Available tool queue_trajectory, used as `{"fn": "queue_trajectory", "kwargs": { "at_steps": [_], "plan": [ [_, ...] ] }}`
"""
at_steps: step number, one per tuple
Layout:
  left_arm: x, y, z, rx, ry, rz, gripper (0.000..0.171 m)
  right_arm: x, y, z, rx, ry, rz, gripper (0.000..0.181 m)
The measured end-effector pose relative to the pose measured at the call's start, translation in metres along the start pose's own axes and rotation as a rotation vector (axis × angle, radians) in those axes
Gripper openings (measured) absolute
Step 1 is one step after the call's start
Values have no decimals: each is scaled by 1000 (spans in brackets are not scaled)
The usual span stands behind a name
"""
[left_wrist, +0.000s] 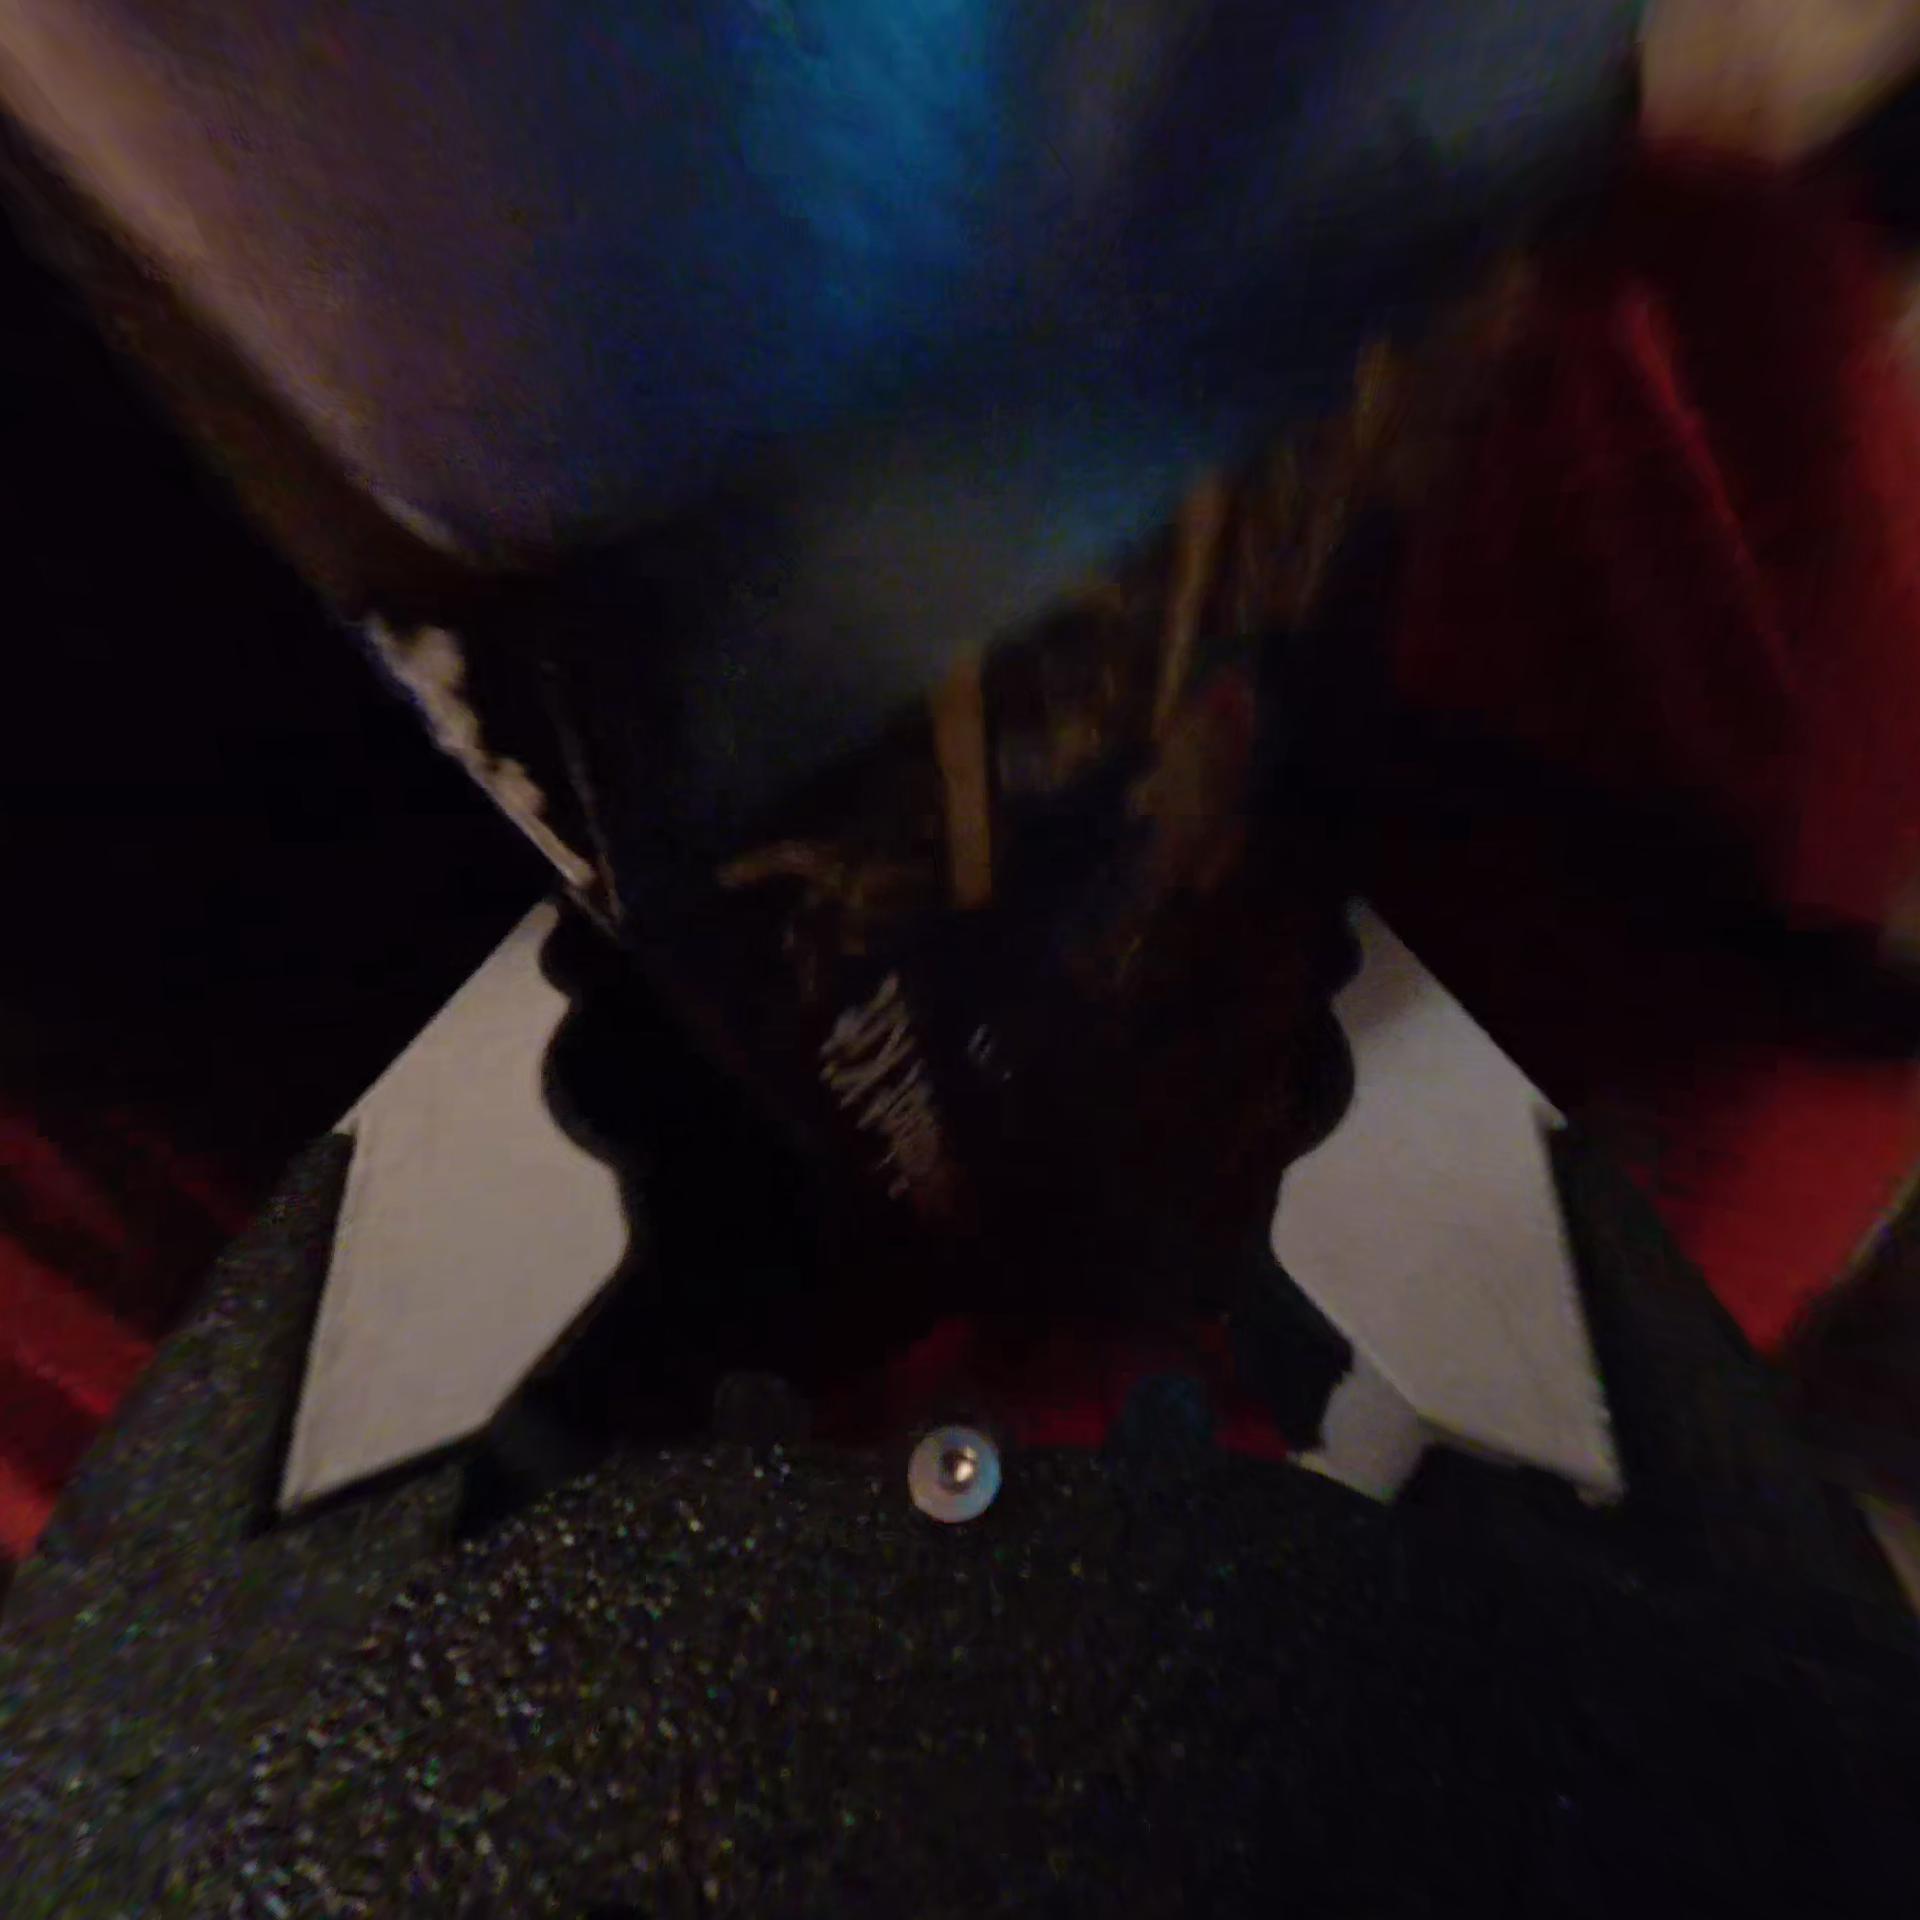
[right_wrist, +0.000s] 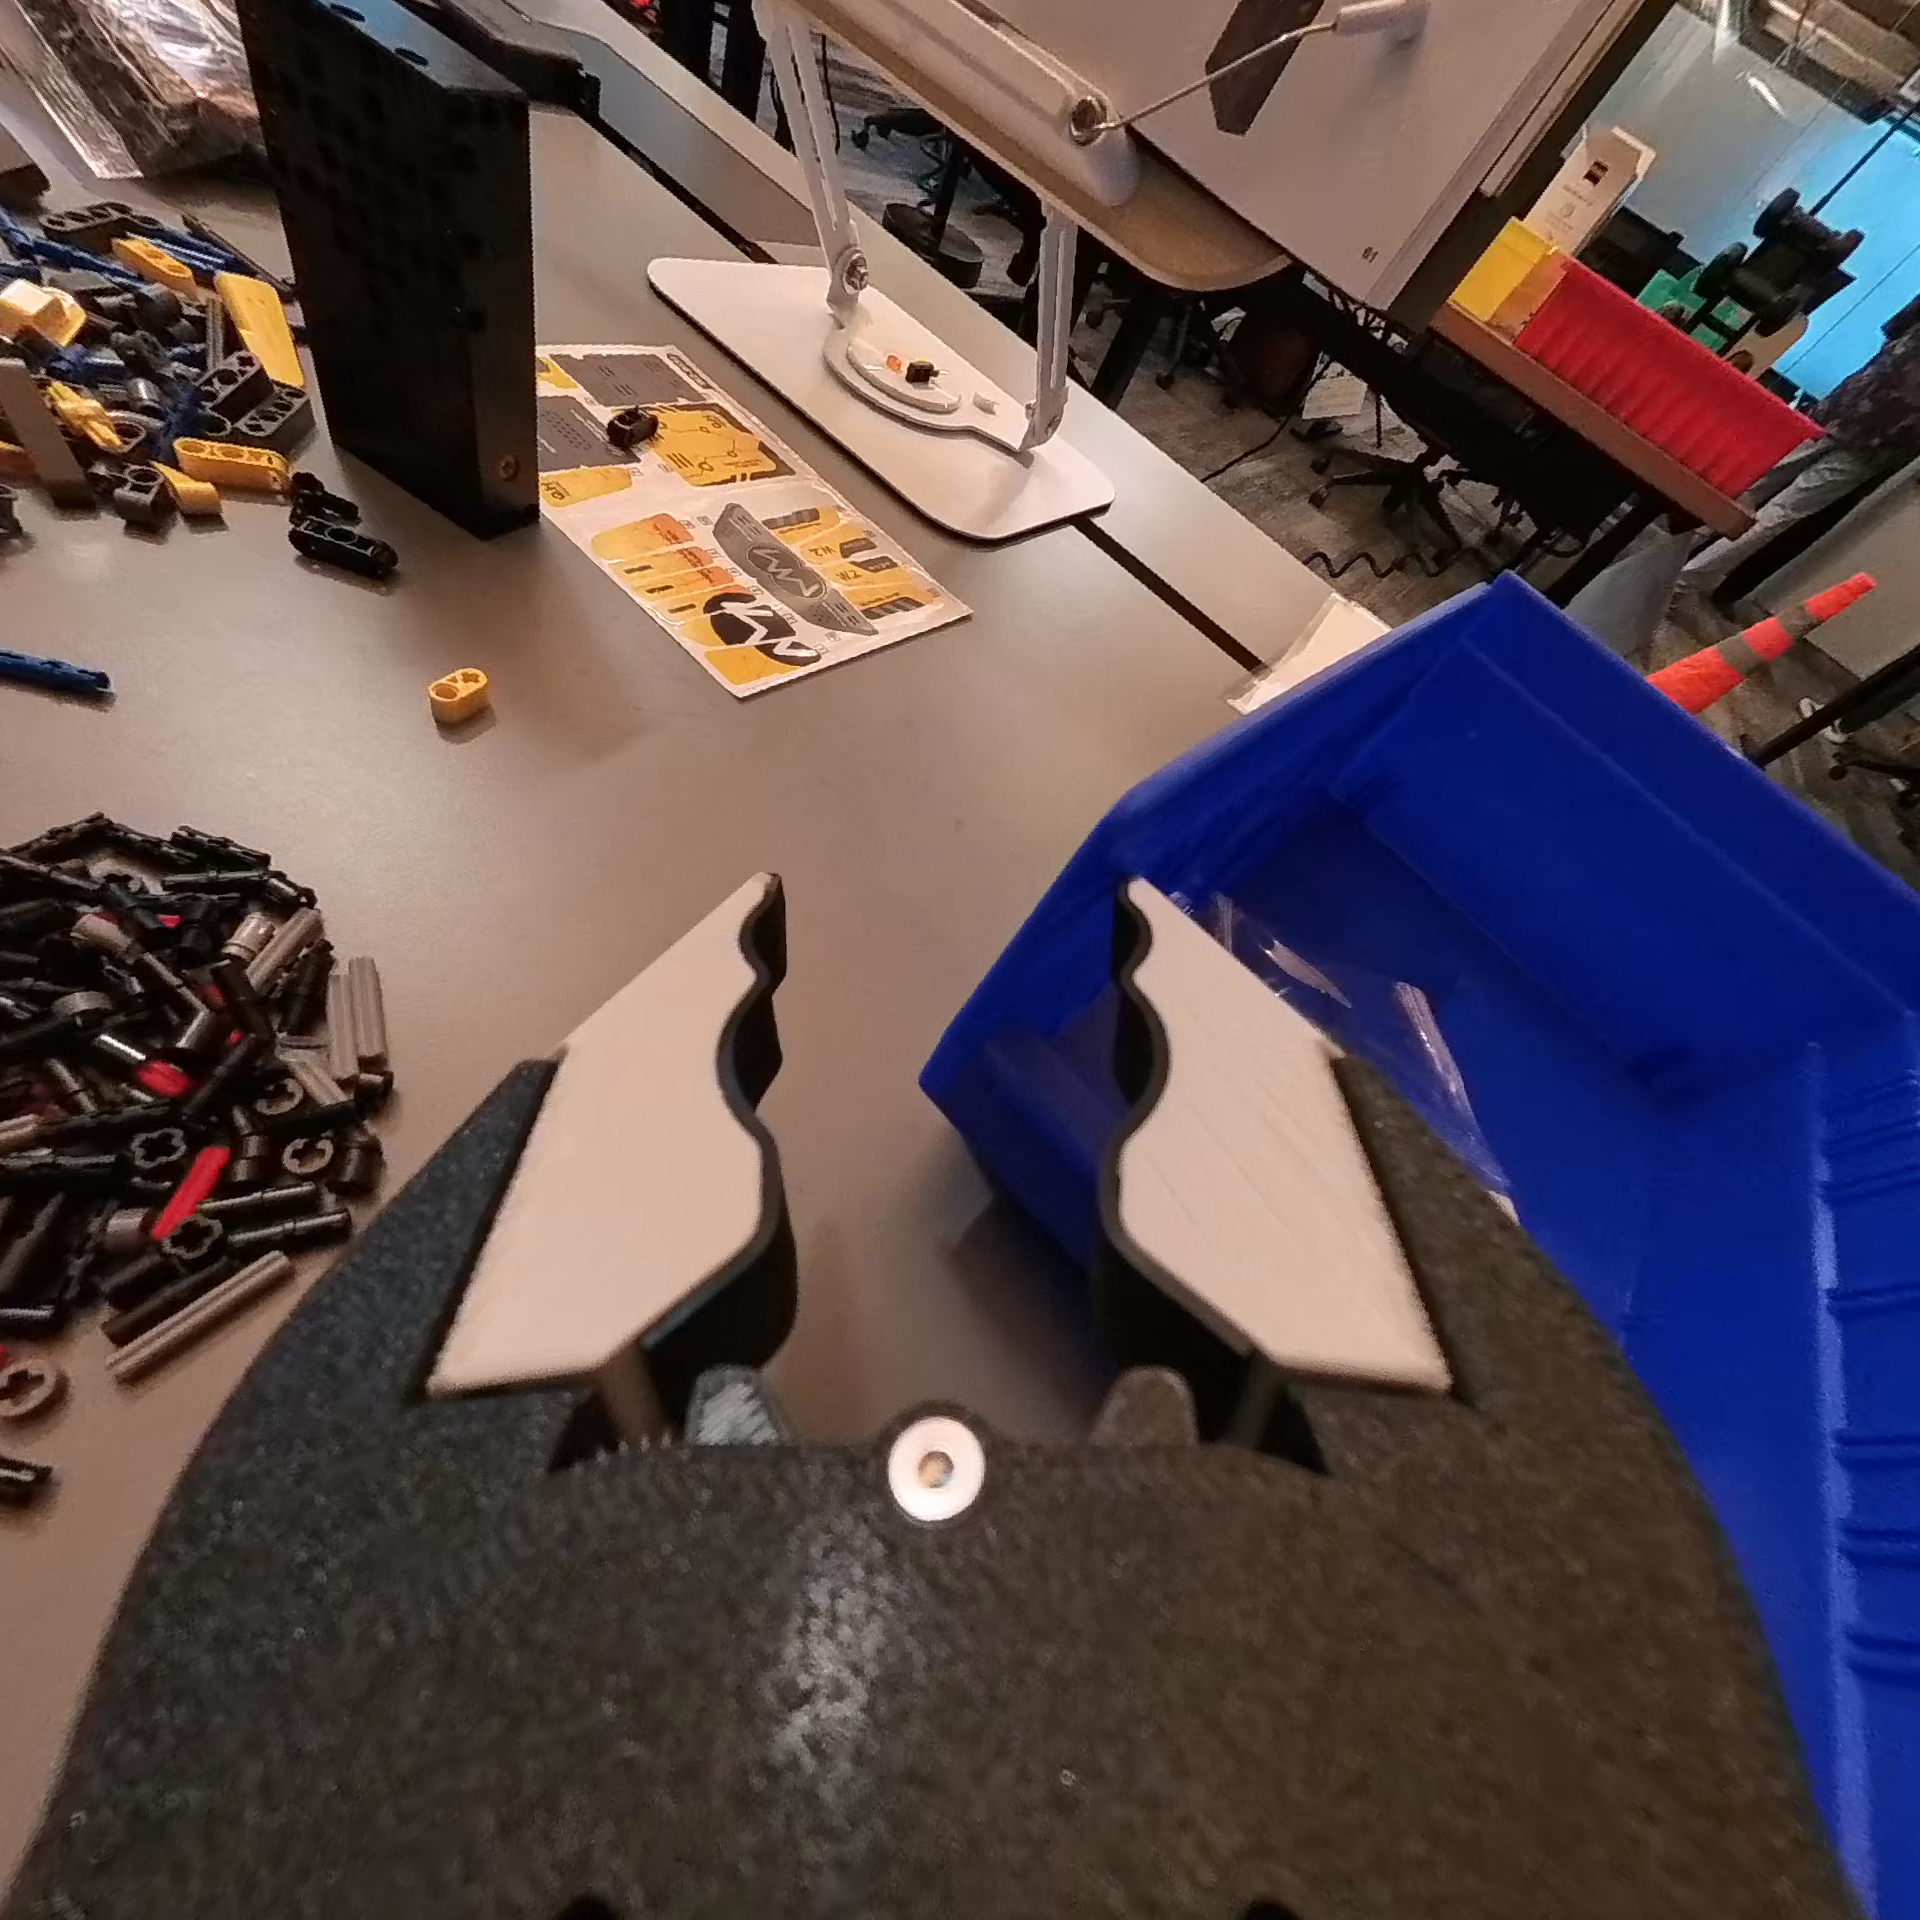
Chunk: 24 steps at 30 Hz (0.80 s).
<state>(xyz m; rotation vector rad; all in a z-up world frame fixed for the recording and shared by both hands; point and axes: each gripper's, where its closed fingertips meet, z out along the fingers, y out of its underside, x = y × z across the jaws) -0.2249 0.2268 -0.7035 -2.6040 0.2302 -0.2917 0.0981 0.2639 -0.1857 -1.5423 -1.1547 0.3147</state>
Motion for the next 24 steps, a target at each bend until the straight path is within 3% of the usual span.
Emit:
{"fn": "queue_trajectory", "kwargs": {
  "at_steps": [1,2,4,6,10,12,14,16,18,20,24],
  "plan": [
    [1,2,-4,3,-52,88,126,0,0,0,0,0,0,62],
    [-3,0,-13,47,-153,156,85,0,0,0,0,0,0,62],
    [21,5,-31,100,-135,257,52,-1,0,0,-3,1,-1,62],
    [35,19,-55,146,-155,356,0,-1,-1,-1,-7,5,-10,62],
    [67,50,-83,160,-53,283,0,-1,-5,-4,11,8,-22,62],
    [66,53,-89,184,-89,326,0,-1,-6,-5,16,5,-15,62],
    [55,31,-98,290,-175,341,0,-1,-6,-5,20,2,-9,61],
    [57,14,-95,325,-152,372,5,0,-6,-4,22,0,-5,61],
    [56,5,-80,239,-148,427,32,0,-5,-3,19,1,-7,60],
    [42,-20,-75,256,-227,404,61,-1,-3,-2,10,2,-14,60],
    [6,-68,-84,391,-338,273,65,-1,-1,0,3,0,-13,60]
  ]
}}
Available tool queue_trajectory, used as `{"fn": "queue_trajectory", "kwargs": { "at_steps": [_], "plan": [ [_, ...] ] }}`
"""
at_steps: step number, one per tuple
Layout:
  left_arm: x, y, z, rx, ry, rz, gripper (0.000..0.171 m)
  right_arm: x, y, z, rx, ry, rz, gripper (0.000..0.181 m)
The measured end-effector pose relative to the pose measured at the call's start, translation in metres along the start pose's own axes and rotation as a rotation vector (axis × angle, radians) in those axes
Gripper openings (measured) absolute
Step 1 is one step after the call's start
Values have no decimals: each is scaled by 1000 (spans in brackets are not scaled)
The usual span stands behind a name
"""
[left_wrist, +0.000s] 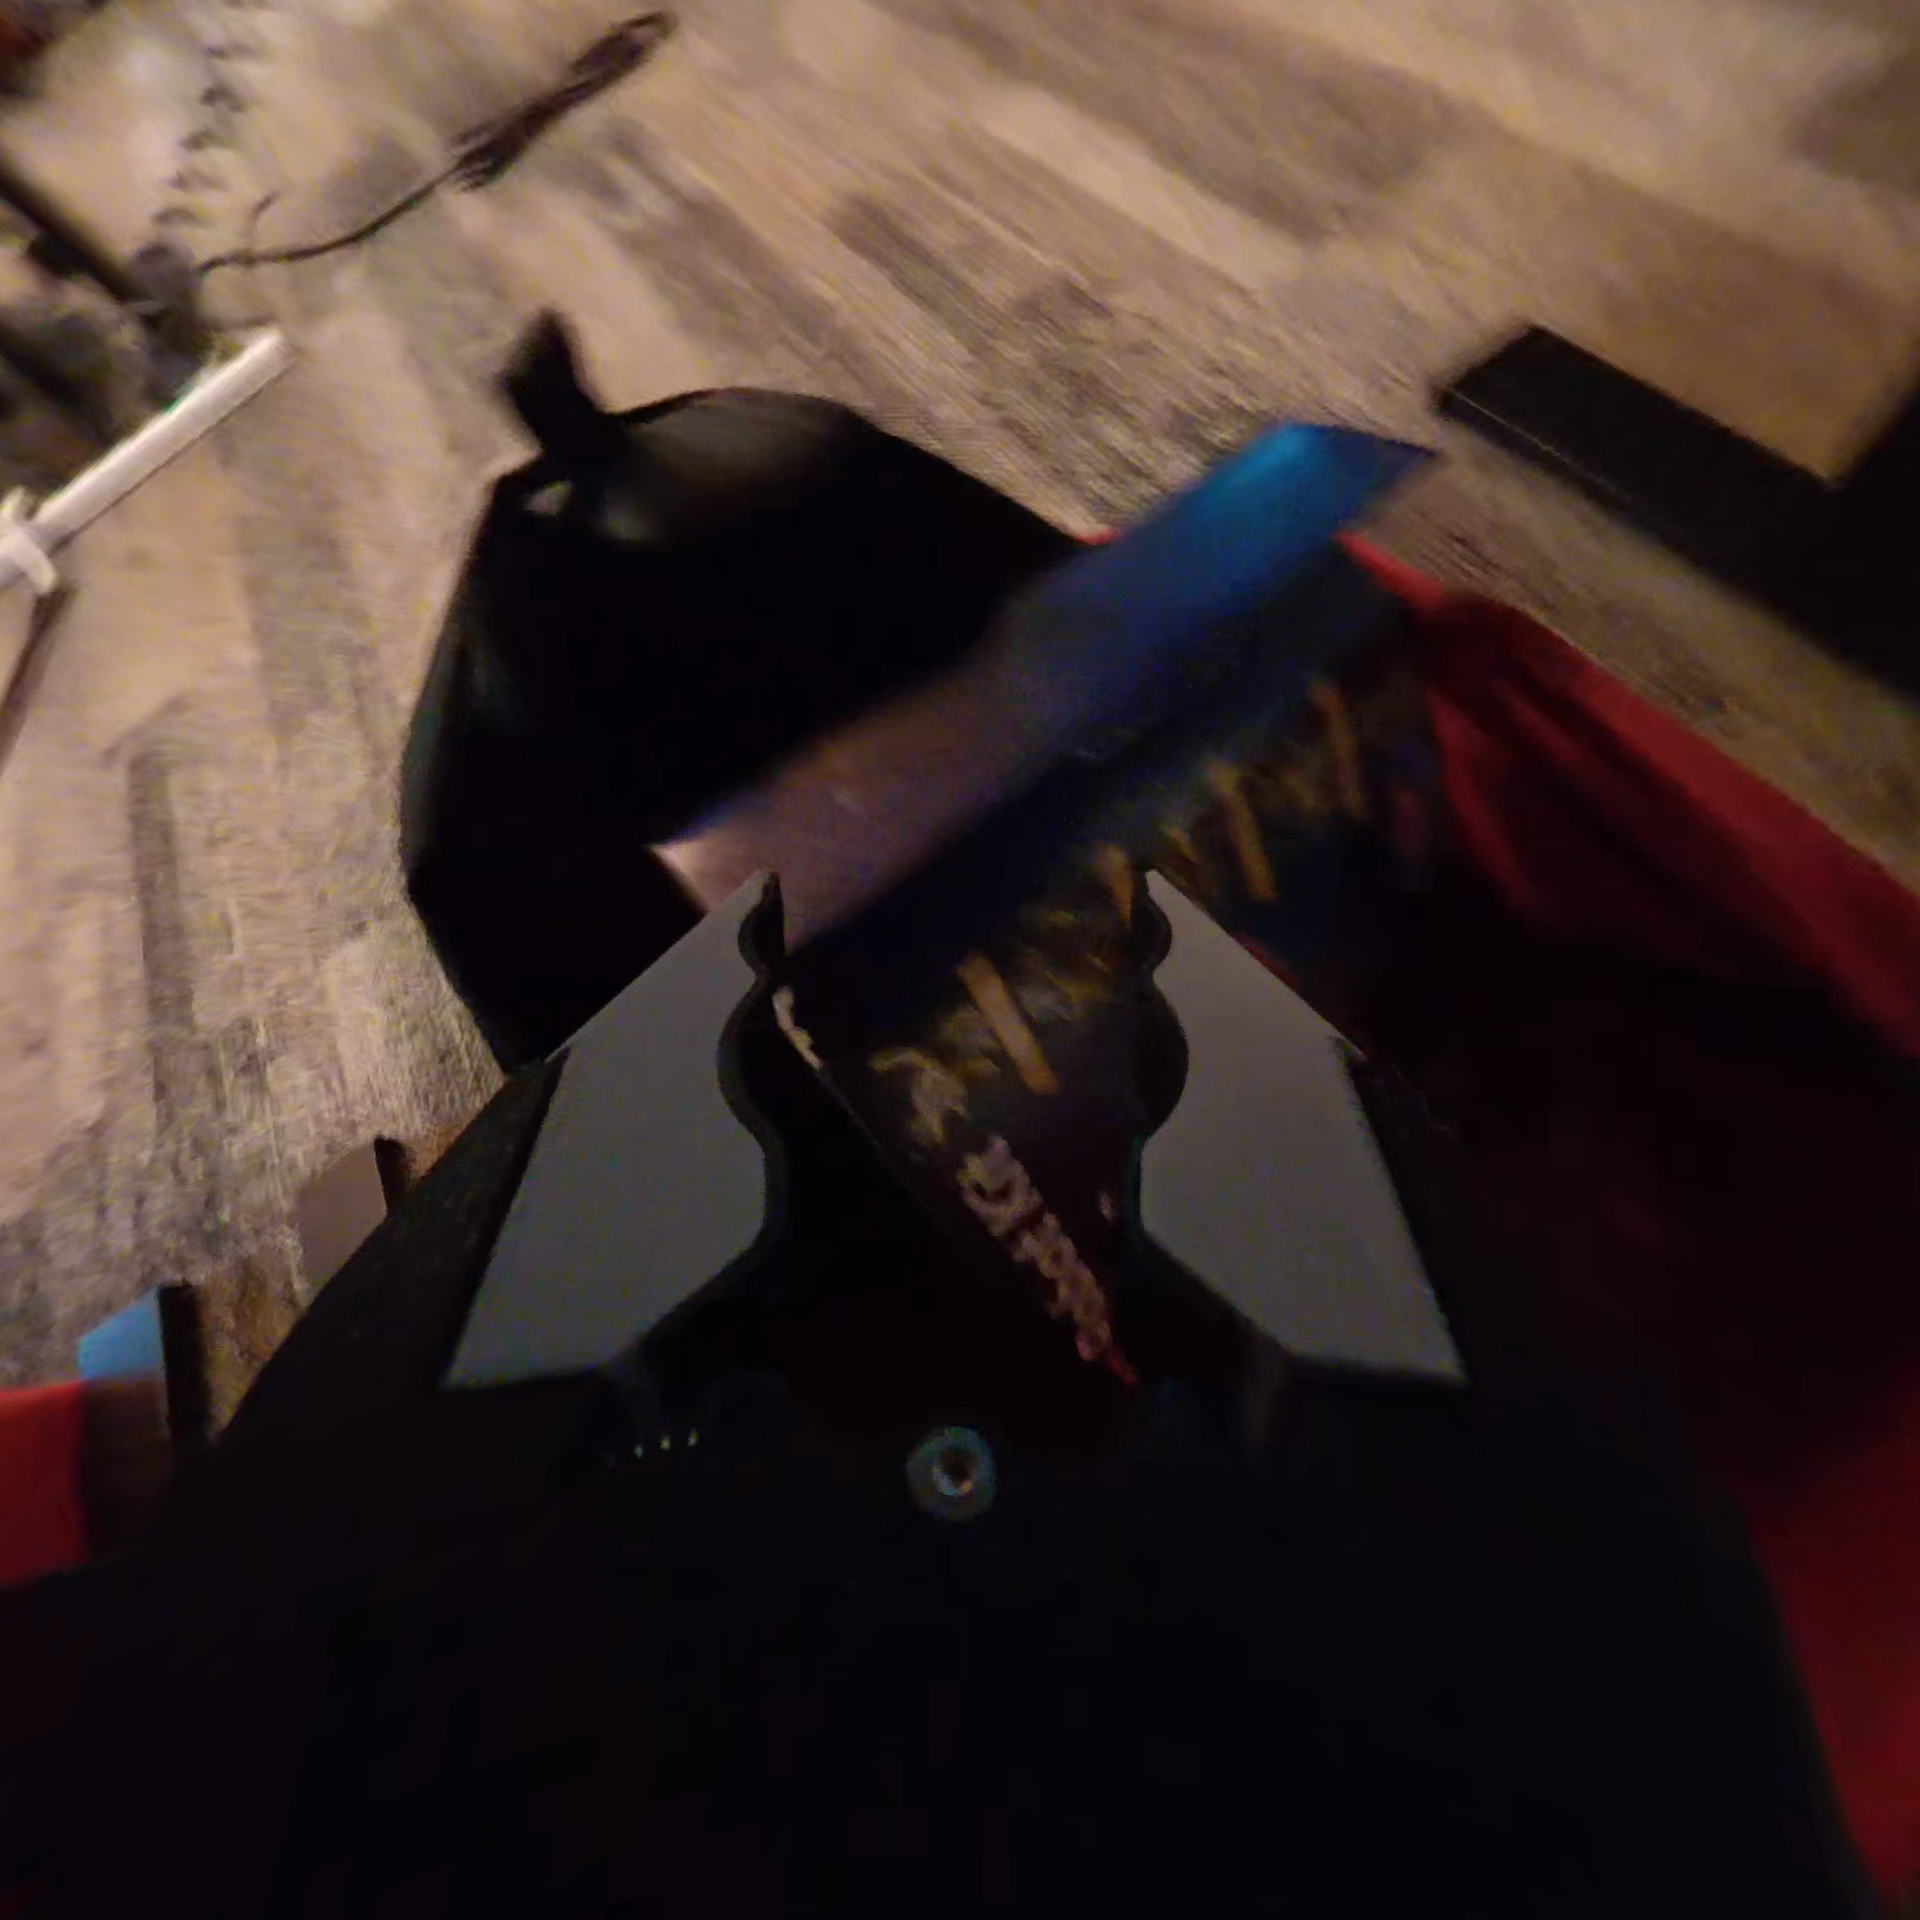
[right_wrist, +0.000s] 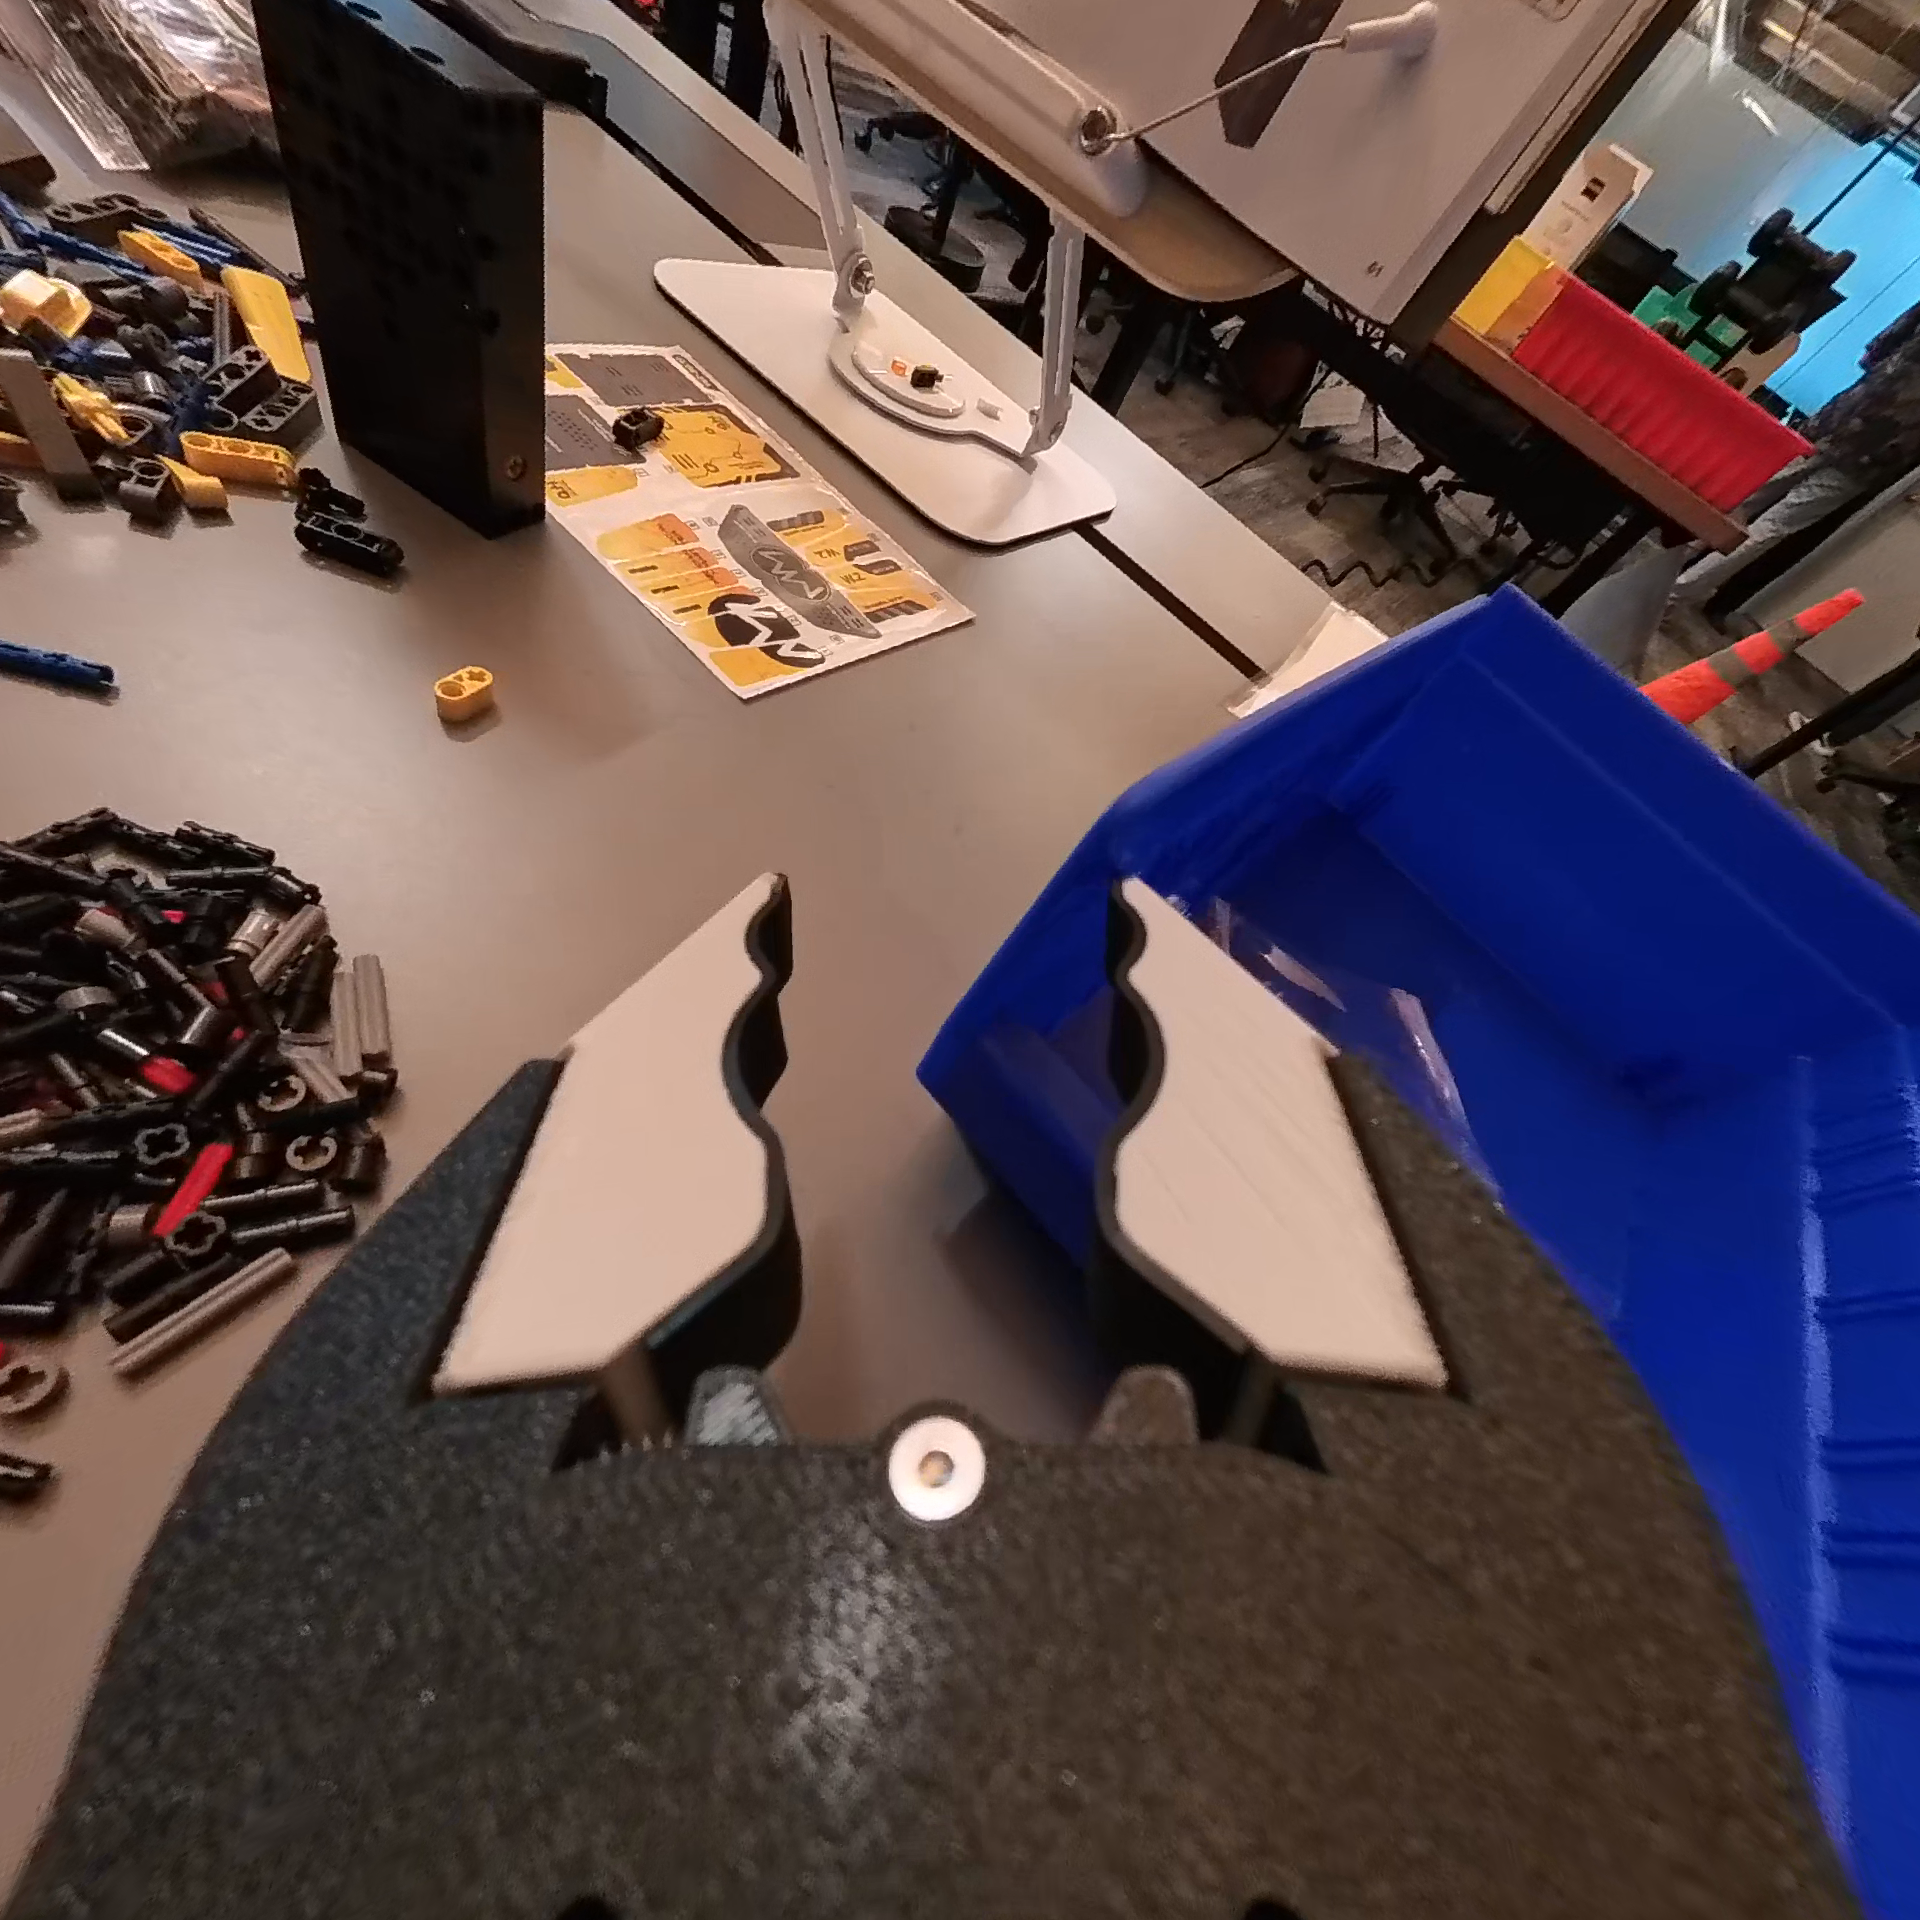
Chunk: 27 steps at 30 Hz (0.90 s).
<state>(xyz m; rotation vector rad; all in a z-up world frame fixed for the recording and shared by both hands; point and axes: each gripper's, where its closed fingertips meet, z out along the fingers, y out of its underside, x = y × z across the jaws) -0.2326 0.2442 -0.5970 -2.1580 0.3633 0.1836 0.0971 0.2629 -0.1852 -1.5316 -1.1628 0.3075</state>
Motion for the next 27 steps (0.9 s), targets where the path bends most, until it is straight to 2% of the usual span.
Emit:
{"fn": "queue_trajectory", "kwargs": {
  "at_steps": [3,7,10,11,12,13,16,18,21,23,25,26,27],
  "plan": [
    [-7,21,23,-134,-16,-18,65,0,-1,0,-1,-1,5,60],
    [-31,27,27,-133,-153,-50,64,-1,0,0,-5,3,-6,60],
    [-9,67,34,-306,-15,-7,65,-1,0,0,-3,0,1,60],
    [-2,82,35,-380,19,42,76,-1,0,0,-3,0,2,60],
    [2,91,33,-410,33,100,77,-1,0,0,-5,0,1,60],
    [7,93,30,-407,60,134,71,-1,0,0,-7,2,-3,60],
    [14,78,16,-306,118,134,43,-2,0,0,-8,3,-6,60],
    [12,65,9,-242,117,150,42,-2,0,0,-7,0,-3,60],
    [-14,25,4,-85,-32,108,43,-1,-1,-1,-7,5,-6,60],
    [-15,19,12,-112,-25,83,45,-1,-1,-1,-3,6,-4,60],
    [-4,39,28,-253,21,88,50,-1,0,-1,0,5,-6,60],
    [-6,46,35,-309,-19,102,58,-1,0,-1,0,6,-8,60],
    [-4,50,40,-339,-37,113,58,-1,0,0,-1,5,-8,60]
  ]
}}
